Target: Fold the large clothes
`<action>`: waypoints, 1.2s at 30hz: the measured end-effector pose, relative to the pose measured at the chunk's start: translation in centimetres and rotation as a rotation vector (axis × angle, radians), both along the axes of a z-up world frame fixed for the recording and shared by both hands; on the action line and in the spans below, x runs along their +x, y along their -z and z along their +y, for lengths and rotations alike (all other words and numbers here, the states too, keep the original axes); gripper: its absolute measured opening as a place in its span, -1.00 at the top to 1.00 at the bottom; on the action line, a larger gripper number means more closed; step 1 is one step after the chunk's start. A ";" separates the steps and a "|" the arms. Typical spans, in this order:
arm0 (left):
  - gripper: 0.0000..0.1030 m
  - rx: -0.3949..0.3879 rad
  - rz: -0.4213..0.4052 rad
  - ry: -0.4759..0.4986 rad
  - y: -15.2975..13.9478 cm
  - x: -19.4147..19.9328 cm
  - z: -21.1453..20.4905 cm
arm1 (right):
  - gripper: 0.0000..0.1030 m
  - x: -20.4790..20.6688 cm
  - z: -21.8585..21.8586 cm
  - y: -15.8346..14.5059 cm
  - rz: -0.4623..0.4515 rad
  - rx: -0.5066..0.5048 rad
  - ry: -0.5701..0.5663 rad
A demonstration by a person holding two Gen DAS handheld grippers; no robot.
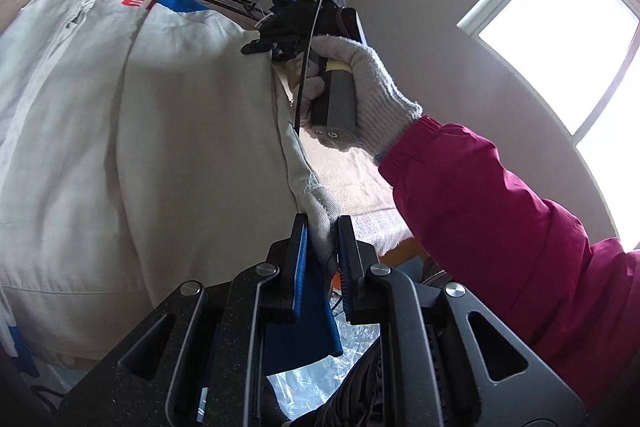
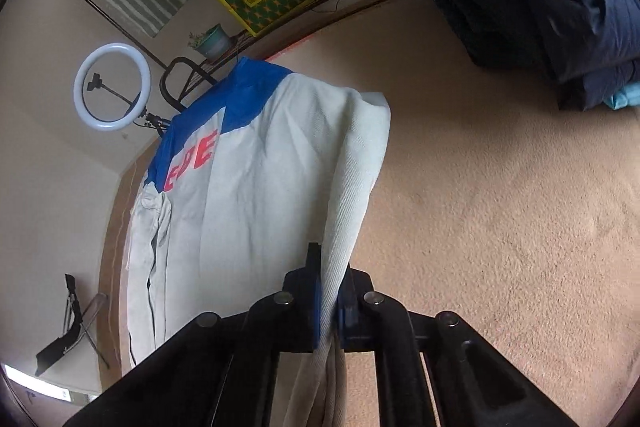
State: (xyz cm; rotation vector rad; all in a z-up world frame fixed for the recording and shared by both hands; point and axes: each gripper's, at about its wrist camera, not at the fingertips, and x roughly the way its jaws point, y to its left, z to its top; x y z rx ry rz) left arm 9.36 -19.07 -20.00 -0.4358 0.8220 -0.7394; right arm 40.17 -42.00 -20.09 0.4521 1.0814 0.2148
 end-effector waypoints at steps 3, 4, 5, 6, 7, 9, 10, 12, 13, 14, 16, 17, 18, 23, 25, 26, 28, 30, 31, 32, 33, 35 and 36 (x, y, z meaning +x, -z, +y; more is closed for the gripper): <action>0.77 -0.024 0.006 -0.024 -0.2 -0.6 1.7 | 0.94 -0.3 2.1 -2.2 -0.029 -0.065 -0.011; 0.77 -0.030 0.005 -0.035 -0.2 -0.9 2.3 | 0.94 -0.4 2.7 -2.8 -0.041 -0.076 -0.017; 0.77 -0.037 0.006 -0.048 -0.3 -1.1 3.0 | 0.94 -0.5 3.7 -3.6 -0.055 -0.083 -0.026; 0.77 -0.047 0.009 -0.065 -0.3 -1.4 3.8 | 0.94 -0.4 4.6 -4.2 -0.064 -0.096 -0.035; 0.77 -0.057 0.013 -0.079 -0.3 -1.6 4.4 | 0.94 -0.6 5.9 -5.0 -0.079 -0.121 -0.050; 0.77 -0.078 0.025 -0.114 -0.2 -2.2 6.1 | 0.95 -0.7 8.5 -6.3 -0.110 -0.181 -0.092; 0.78 -0.087 0.033 -0.129 0.0 -2.4 6.9 | 0.95 -1.0 10.2 -6.8 -0.129 -0.214 -0.122; 0.78 -0.106 0.051 -0.167 0.3 -2.9 8.5 | 0.95 -1.2 13.3 -7.4 -0.152 -0.265 -0.174; 0.78 -0.112 0.059 -0.190 0.5 -3.2 9.3 | 0.95 -1.3 14.9 -7.5 -0.160 -0.287 -0.202; 0.78 -0.116 0.067 -0.211 0.7 -3.4 10.0 | 0.95 -1.2 16.6 -7.4 -0.164 -0.308 -0.229; 0.78 -0.117 0.081 -0.243 1.2 -3.8 11.3 | 0.95 -1.3 19.9 -6.7 -0.161 -0.339 -0.279; 0.79 -0.110 0.090 -0.259 1.5 -4.1 11.8 | 0.95 -1.2 21.4 -6.2 -0.156 -0.351 -0.302; 0.79 -0.105 0.098 -0.269 1.8 -4.3 12.2 | 0.95 -1.1 22.7 -5.7 -0.149 -0.366 -0.325; 0.79 -0.086 0.150 -0.313 3.6 -4.9 13.5 | 0.95 -0.9 29.1 -0.7 -0.089 -0.503 -0.436; 0.79 -0.088 0.168 -0.327 4.2 -4.7 13.8 | 0.95 -0.9 30.7 1.1 -0.070 -0.556 -0.460; 0.79 -0.088 0.172 -0.331 4.4 -4.7 14.0 | 0.95 -0.9 31.0 1.7 -0.063 -0.569 -0.460; 0.79 -0.092 0.175 -0.339 4.5 -4.4 14.4 | 0.95 -0.7 31.2 2.4 -0.050 -0.575 -0.455; 0.80 -0.093 0.173 -0.342 4.6 -4.4 14.7 | 0.95 -0.7 31.1 2.2 -0.053 -0.575 -0.452; 0.80 -0.091 0.169 -0.344 4.5 -4.5 14.8 | 0.95 -0.7 31.2 2.0 -0.059 -0.570 -0.450; 0.80 -0.088 0.166 -0.347 4.5 -4.5 15.0 | 0.95 -0.8 31.3 1.8 -0.067 -0.563 -0.451; 0.80 -0.087 0.163 -0.348 4.5 -4.6 15.0 | 0.94 -0.9 31.4 1.6 -0.072 -0.556 -0.452; 0.80 -0.081 0.162 -0.351 4.6 -4.6 15.1 | 0.94 -1.1 31.5 1.4 -0.074 -0.537 -0.454; 0.80 -0.073 0.165 -0.353 4.7 -4.6 15.1 | 0.94 -1.1 31.6 1.5 -0.071 -0.529 -0.457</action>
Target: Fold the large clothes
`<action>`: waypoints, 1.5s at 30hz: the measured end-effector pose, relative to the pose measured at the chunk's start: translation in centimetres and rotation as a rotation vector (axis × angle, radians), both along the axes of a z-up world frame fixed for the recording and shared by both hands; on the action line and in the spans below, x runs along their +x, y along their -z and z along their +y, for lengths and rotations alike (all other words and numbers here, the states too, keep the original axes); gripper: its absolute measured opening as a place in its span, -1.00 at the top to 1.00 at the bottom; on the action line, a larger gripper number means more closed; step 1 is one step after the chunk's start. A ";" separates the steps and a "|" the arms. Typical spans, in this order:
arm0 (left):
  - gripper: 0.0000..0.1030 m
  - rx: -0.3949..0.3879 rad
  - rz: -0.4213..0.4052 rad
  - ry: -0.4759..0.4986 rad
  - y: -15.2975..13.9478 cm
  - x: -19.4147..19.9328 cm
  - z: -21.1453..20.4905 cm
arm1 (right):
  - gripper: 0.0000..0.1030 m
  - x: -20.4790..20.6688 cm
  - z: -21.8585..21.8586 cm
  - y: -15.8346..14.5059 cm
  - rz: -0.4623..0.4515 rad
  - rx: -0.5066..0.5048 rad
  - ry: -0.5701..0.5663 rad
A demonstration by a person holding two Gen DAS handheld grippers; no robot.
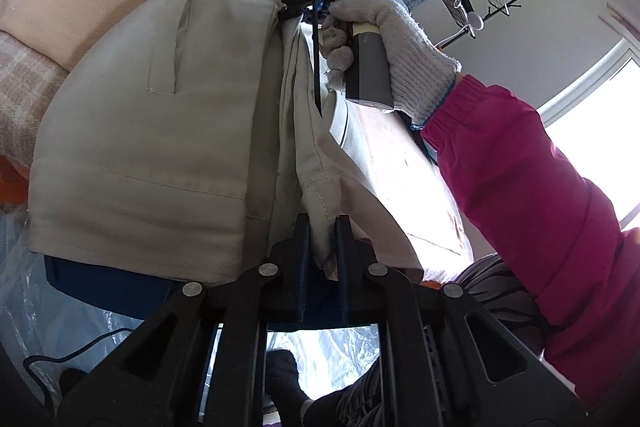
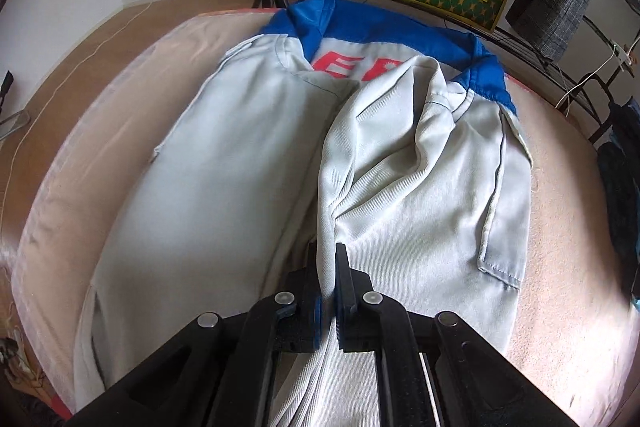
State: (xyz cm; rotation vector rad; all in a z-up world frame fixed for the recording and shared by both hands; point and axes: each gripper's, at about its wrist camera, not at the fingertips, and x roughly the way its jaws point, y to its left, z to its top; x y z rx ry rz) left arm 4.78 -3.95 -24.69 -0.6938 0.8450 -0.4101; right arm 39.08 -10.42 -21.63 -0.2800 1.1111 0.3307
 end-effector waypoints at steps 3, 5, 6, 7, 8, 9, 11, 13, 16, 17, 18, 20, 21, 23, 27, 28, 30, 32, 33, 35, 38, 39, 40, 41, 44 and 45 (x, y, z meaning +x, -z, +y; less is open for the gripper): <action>0.80 0.004 0.029 -0.002 0.9 0.4 0.2 | 0.94 -0.1 0.4 1.0 0.005 -0.012 -0.006; 0.80 0.007 0.047 -0.004 1.4 0.6 0.2 | 0.91 0.3 0.6 1.6 0.004 -0.024 -0.019; 0.80 0.002 0.054 -0.002 1.6 0.6 0.2 | 0.79 0.2 0.7 1.6 0.004 -0.017 -0.037; 0.80 0.003 0.057 0.008 1.8 0.6 0.1 | 0.67 0.2 0.6 1.4 0.014 -0.010 -0.055; 0.80 0.011 0.055 0.013 1.9 0.5 -0.1 | 0.61 0.1 0.3 1.1 0.035 0.011 -0.065; 0.80 0.016 0.053 0.019 1.9 0.4 -0.2 | 0.50 0.0 -0.3 0.6 0.058 0.048 -0.069; 0.80 0.017 0.047 0.025 1.9 0.3 -0.3 | 0.46 -0.6 -2.3 -1.4 0.071 0.150 -0.053; 0.80 0.014 0.045 0.028 1.9 0.2 -0.1 | 0.43 -2.1 -4.9 -4.1 0.069 0.256 -0.037; 0.80 0.010 0.043 0.044 1.8 0.1 0.1 | 0.37 -5.6 -9.3 -7.8 0.043 0.378 -0.023; 0.80 0.008 0.043 0.053 1.8 0.1 0.2 | 0.34 -7.1 -10.8 -8.6 0.037 0.406 -0.021; 0.80 0.009 0.038 0.062 1.7 0.0 0.2 | 0.27 -8.9 -12.5 -9.3 0.035 0.425 -0.010; 0.80 0.021 0.026 0.073 1.5 -0.2 0.2 | 0.16 -12.0 -15.2 -9.8 0.034 0.408 0.026; 0.80 0.025 0.023 0.080 1.5 -0.1 0.2 | 0.03 -13.5 -16.4 -9.6 0.028 0.397 0.045; 0.80 0.040 0.013 0.084 1.3 -0.1 -0.1 | -0.23 -16.6 -18.5 -8.4 0.045 0.380 0.088; 0.80 0.037 0.021 0.077 1.6 0.4 -0.4 | -0.26 -21.3 -20.9 -3.6 0.181 0.394 0.153; 0.80 0.039 0.023 0.075 1.6 0.5 -0.4 | -0.26 -22.3 -21.0 -2.5 0.212 0.398 0.164; 0.80 0.037 0.031 0.074 1.7 0.5 -0.3 | -0.26 -23.6 -21.1 -0.6 0.260 0.417 0.186; 0.80 0.043 0.035 0.074 1.8 0.4 -0.2 | -0.26 -24.6 -21.2 0.7 0.295 0.469 0.193; 0.80 0.046 0.038 0.075 1.9 0.5 -0.3 | -0.25 -24.9 -21.2 1.1 0.304 0.489 0.191; 0.80 0.045 0.047 0.080 2.1 0.5 -0.4 | 0.11 -25.2 -21.0 2.1 0.341 0.569 0.180; 0.80 0.035 0.047 0.109 1.8 0.7 -1.2 | 0.66 -25.2 -21.6 2.3 0.355 0.623 0.179; 0.80 0.036 0.037 0.120 1.5 0.5 -1.5 | 0.77 -25.3 -22.1 1.8 0.349 0.628 0.180; 0.80 0.043 0.022 0.135 1.1 0.2 -2.0 | 0.81 -25.6 -22.8 0.9 0.330 0.624 0.175; 0.80 0.062 0.006 0.146 0.8 0.1 -2.4 | 0.82 -26.0 -23.4 0.1 0.309 0.617 0.168; 0.80 0.105 0.009 0.147 1.3 0.1 -2.3 | 0.83 -26.5 -24.0 -0.1 0.289 0.618 0.166; 0.80 0.103 0.034 0.139 1.8 0.3 -2.1 | 0.83 -26.6 -23.7 0.8 0.304 0.621 0.176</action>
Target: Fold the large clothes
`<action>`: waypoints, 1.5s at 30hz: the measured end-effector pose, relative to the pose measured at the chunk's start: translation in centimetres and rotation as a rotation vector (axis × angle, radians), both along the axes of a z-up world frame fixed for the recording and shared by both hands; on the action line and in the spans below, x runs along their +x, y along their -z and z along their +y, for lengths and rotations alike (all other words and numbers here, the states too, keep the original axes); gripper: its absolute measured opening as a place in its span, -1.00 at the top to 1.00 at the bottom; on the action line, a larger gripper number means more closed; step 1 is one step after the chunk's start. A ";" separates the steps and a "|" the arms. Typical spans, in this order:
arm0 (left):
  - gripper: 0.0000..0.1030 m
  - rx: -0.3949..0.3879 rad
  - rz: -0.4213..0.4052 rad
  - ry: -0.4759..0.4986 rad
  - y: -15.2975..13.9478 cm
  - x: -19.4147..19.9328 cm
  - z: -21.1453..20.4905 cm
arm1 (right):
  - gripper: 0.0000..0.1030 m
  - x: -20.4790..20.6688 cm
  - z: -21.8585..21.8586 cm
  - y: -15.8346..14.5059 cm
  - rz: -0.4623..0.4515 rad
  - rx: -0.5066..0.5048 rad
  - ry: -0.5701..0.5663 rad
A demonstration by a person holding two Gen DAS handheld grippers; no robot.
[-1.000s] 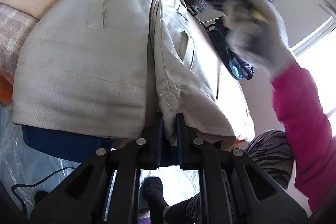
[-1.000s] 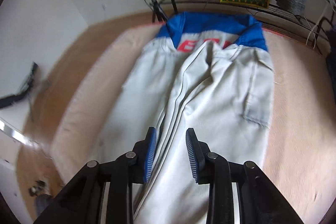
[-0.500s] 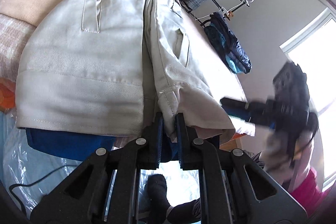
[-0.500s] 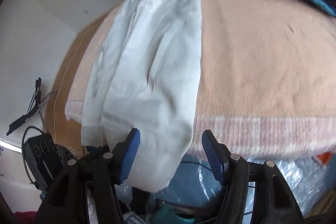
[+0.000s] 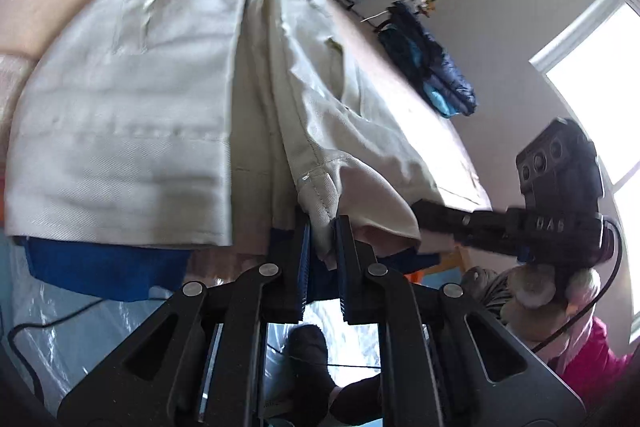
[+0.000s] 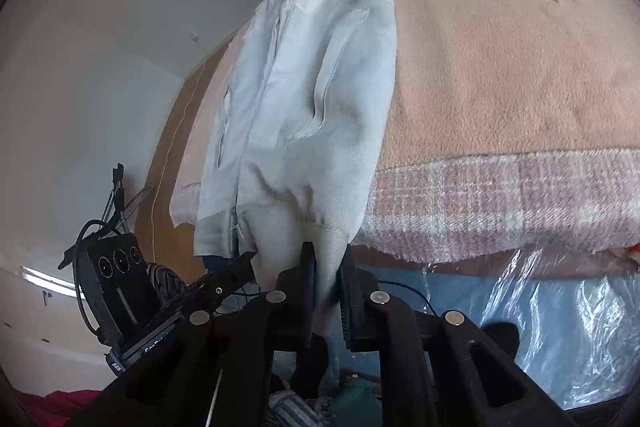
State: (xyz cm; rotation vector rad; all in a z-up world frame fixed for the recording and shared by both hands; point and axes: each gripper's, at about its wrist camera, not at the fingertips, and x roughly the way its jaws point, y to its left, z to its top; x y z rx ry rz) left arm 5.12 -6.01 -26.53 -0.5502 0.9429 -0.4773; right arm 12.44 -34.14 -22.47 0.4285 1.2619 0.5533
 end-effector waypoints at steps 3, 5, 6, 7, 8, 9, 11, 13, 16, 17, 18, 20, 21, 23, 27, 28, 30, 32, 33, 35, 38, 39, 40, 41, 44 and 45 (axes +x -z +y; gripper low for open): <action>0.80 0.002 0.041 0.013 1.1 0.3 0.5 | 0.84 -0.5 1.7 2.6 0.000 -0.066 -0.014; 0.80 0.024 0.024 0.041 0.5 0.0 0.4 | 0.84 -0.7 1.8 2.5 -0.013 -0.076 -0.019; 0.80 0.032 0.015 0.056 0.1 -0.2 0.3 | 0.82 -0.7 1.7 2.1 -0.016 -0.079 -0.025; 0.80 0.039 0.002 0.076 -0.6 -0.4 0.3 | 0.77 -0.7 1.7 1.7 -0.018 -0.089 -0.040; 0.80 0.047 -0.015 0.094 -1.2 -0.7 0.3 | 0.70 -0.7 1.8 1.3 -0.026 -0.100 -0.057; 0.80 0.058 -0.032 0.106 -1.8 -1.0 0.5 | 0.60 -1.0 1.8 0.8 -0.043 -0.112 -0.075; 0.80 0.073 -0.069 0.139 -3.4 -2.0 1.3 | 0.47 -1.6 1.5 -0.3 -0.084 -0.142 -0.100; 0.80 0.087 -0.085 0.159 -4.5 -3.0 2.5 | 0.47 -2.2 1.3 -1.4 -0.129 -0.177 -0.110; 0.80 0.121 -0.125 0.156 -6.2 -4.2 4.8 | 0.47 -2.6 1.2 -3.0 -0.213 -0.221 -0.103; 0.79 0.154 -0.138 0.134 -6.5 -4.2 5.3 | 0.47 -2.6 1.3 -3.5 -0.246 -0.218 -0.097; 0.78 0.183 -0.147 0.107 -6.7 -4.1 6.1 | 0.47 -2.4 1.3 -4.0 -0.270 -0.213 -0.094; 0.78 0.232 -0.130 0.020 -6.2 -2.9 8.1 | 0.47 -1.8 2.4 -4.4 -0.292 -0.196 -0.108; 0.78 0.244 -0.118 -0.018 -5.8 -2.3 8.7 | 0.47 -1.5 3.0 -4.1 -0.286 -0.187 -0.131; 0.78 0.248 -0.088 -0.080 -4.5 -0.6 10.1 | 0.47 -0.9 4.8 -2.9 -0.273 -0.202 -0.164; 0.78 0.245 -0.035 -0.043 -1.9 1.8 9.0 | 0.47 -0.1 7.7 0.1 -0.218 -0.191 -0.203; 0.78 0.263 -0.037 0.004 -1.4 2.1 7.9 | 0.47 -0.1 8.5 1.0 -0.203 -0.193 -0.218; 0.78 0.310 -0.073 0.024 -1.0 2.0 6.5 | 0.47 -0.4 9.4 1.2 -0.233 -0.231 -0.232; 0.78 0.293 -0.071 0.039 -1.4 2.0 6.5 | 0.47 -0.6 9.8 0.7 -0.238 -0.250 -0.244; 0.77 0.272 -0.061 0.032 -1.5 2.0 6.9 | 0.47 -0.6 9.6 0.2 -0.234 -0.224 -0.243; 0.77 0.253 -0.063 0.000 -2.0 1.2 7.6 | 0.46 -0.3 9.4 -1.0 -0.228 -0.158 -0.240; 0.28 0.273 -0.109 0.014 -2.9 -0.3 6.9 | 0.03 1.6 9.7 -2.6 -0.232 -0.083 -0.232; 0.17 0.294 -0.139 0.039 -3.2 -0.8 6.0 | 0.04 2.6 9.9 -2.9 -0.228 -0.066 -0.226; 0.17 0.325 -0.163 0.066 -3.4 -0.9 5.0 | 0.05 3.9 10.2 -3.0 -0.212 -0.039 -0.222; 0.16 0.364 -0.181 0.096 -3.4 -1.1 4.2 | 0.09 5.1 10.4 -2.9 -0.193 -0.017 -0.215; 0.16 0.477 -0.213 0.166 -2.8 -1.8 2.1 | 0.18 8.6 11.4 -1.3 -0.067 0.077 -0.202; 0.16 0.492 -0.211 0.175 -2.5 -1.8 1.8 | 0.18 9.4 11.7 -0.6 -0.027 0.094 -0.195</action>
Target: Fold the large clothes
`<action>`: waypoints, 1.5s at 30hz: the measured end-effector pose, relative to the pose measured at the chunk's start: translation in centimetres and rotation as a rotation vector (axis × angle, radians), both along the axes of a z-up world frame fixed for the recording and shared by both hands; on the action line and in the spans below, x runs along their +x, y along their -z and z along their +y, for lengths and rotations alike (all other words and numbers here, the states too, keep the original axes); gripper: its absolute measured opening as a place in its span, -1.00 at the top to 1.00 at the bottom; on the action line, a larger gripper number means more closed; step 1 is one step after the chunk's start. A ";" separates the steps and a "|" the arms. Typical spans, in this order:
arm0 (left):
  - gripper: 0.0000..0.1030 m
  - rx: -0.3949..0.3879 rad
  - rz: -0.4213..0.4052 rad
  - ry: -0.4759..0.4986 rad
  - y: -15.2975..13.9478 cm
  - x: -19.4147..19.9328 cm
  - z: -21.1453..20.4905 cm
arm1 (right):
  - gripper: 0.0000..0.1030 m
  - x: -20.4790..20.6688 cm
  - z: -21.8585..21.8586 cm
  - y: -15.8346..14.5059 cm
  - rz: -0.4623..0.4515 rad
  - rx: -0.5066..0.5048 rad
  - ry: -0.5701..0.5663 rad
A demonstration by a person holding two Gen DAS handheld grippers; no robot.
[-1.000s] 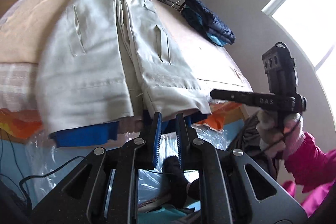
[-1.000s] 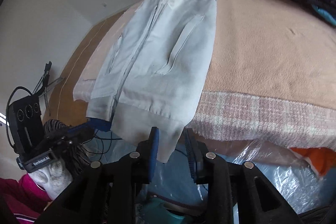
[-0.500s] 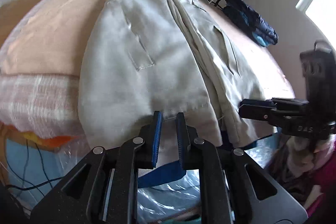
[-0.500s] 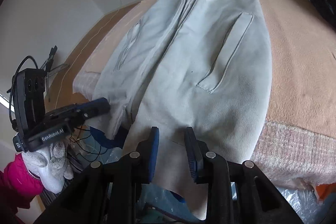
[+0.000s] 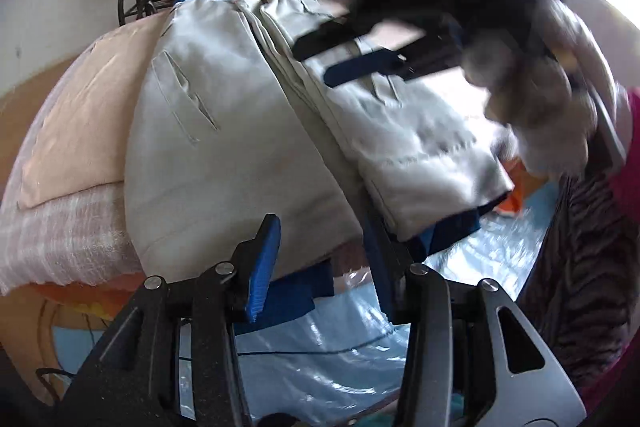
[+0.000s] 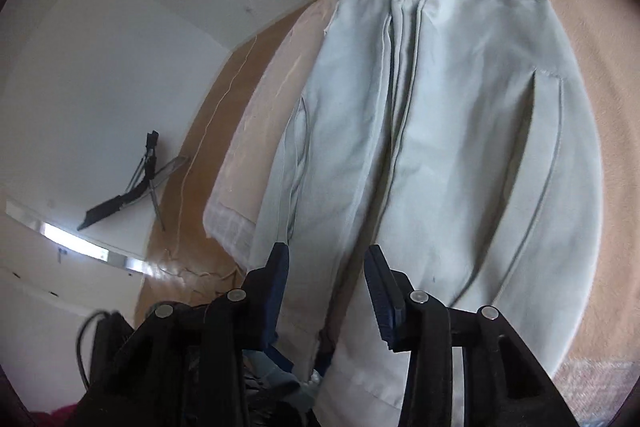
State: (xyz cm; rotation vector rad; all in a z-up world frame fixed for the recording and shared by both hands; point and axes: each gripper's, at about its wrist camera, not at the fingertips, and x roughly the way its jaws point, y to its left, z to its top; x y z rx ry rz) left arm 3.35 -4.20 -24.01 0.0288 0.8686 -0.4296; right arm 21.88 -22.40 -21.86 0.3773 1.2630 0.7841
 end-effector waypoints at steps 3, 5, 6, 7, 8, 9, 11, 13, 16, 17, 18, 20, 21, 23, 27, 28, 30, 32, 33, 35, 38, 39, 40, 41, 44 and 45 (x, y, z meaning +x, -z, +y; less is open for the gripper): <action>0.10 0.022 0.006 0.000 0.8 0.1 -0.3 | 0.12 1.7 1.0 1.6 0.046 -0.079 0.037; 0.09 0.042 -0.001 -0.002 1.1 0.2 -0.6 | 0.05 2.2 1.3 2.4 0.080 -0.057 0.043; 0.09 0.067 -0.011 -0.001 1.3 0.3 -1.0 | 0.04 2.4 1.5 2.7 0.092 -0.041 0.049; 0.09 0.097 -0.025 0.003 1.5 0.3 -1.6 | 0.04 2.6 1.6 2.8 0.096 -0.031 0.051; 0.09 0.126 -0.039 0.005 1.7 0.1 -2.0 | 0.04 2.7 1.7 2.7 0.100 -0.030 0.059; 0.09 0.141 -0.049 0.006 1.7 -0.1 -2.2 | 0.07 2.9 1.7 2.5 0.108 -0.034 0.072; 0.09 0.151 -0.056 0.001 1.9 -0.1 -2.4 | 0.07 2.6 1.5 1.2 0.091 0.000 0.067; 0.09 0.160 -0.062 -0.006 2.1 0.1 -2.6 | 0.07 2.3 1.7 -0.2 0.059 0.001 0.036; 0.11 0.168 -0.077 -0.015 2.1 0.1 -2.8 | 0.07 2.5 2.9 0.1 0.050 -0.057 0.005; 0.26 0.157 -0.075 -0.015 2.1 0.1 -2.6 | 0.07 2.9 3.2 0.7 0.054 -0.076 0.008; 0.56 0.140 -0.066 -0.014 2.0 0.1 -2.3 | 0.08 3.3 3.6 1.5 0.068 -0.090 0.012; 0.85 0.077 -0.029 -0.017 1.9 0.1 -1.5 | 0.14 4.0 3.9 2.9 0.111 -0.081 0.025; 0.89 0.050 -0.016 -0.023 1.9 0.3 -1.1 | 0.16 4.3 3.9 3.4 0.128 -0.071 0.030; 0.93 -0.009 0.010 -0.029 1.8 0.5 -0.3 | 0.16 4.8 3.7 3.9 0.128 -0.050 0.042; 0.97 -0.121 0.045 -0.039 1.1 0.8 1.1 | 0.46 5.2 3.7 3.9 0.075 -0.048 0.044; 0.97 -0.140 0.047 -0.040 0.9 0.8 1.3 | 0.70 5.3 3.7 4.0 0.076 -0.039 0.037; 0.97 -0.179 0.050 -0.040 0.2 0.6 1.6 | 0.85 5.3 3.5 4.2 0.089 -0.021 0.050; 0.98 -0.195 0.035 -0.027 -0.7 -0.1 1.5 | 0.95 4.9 3.1 3.4 0.071 -0.016 0.063; 0.98 -0.202 0.025 -0.015 -1.1 -0.5 1.3 | 0.98 4.5 3.0 2.6 0.048 -0.022 0.061; 0.98 -0.179 0.000 0.010 -1.5 -1.2 0.7 | 0.98 3.8 2.3 1.3 0.004 -0.031 0.052; 0.97 -0.150 0.048 0.013 0.0 -0.8 0.4 | 0.99 4.1 1.9 3.0 0.042 -0.056 0.064; 0.97 -0.166 0.087 0.016 0.5 -0.5 0.6 | 0.98 4.2 2.3 4.0 0.054 -0.076 0.056; 0.97 -0.186 0.132 0.025 0.8 -0.2 0.9 | 0.98 4.3 2.3 4.4 0.053 -0.074 0.048; 0.97 -0.189 0.137 0.027 0.6 -0.4 1.2 | 0.98 4.4 2.1 4.3 0.057 -0.066 0.049; 0.95 -0.196 0.102 0.053 -1.1 -1.0 2.8 | 0.72 3.9 0.9 2.4 0.056 -0.054 0.017; 0.78 -0.204 0.094 0.045 -1.7 -1.0 3.6 | 0.55 3.3 0.2 1.3 0.026 -0.054 0.014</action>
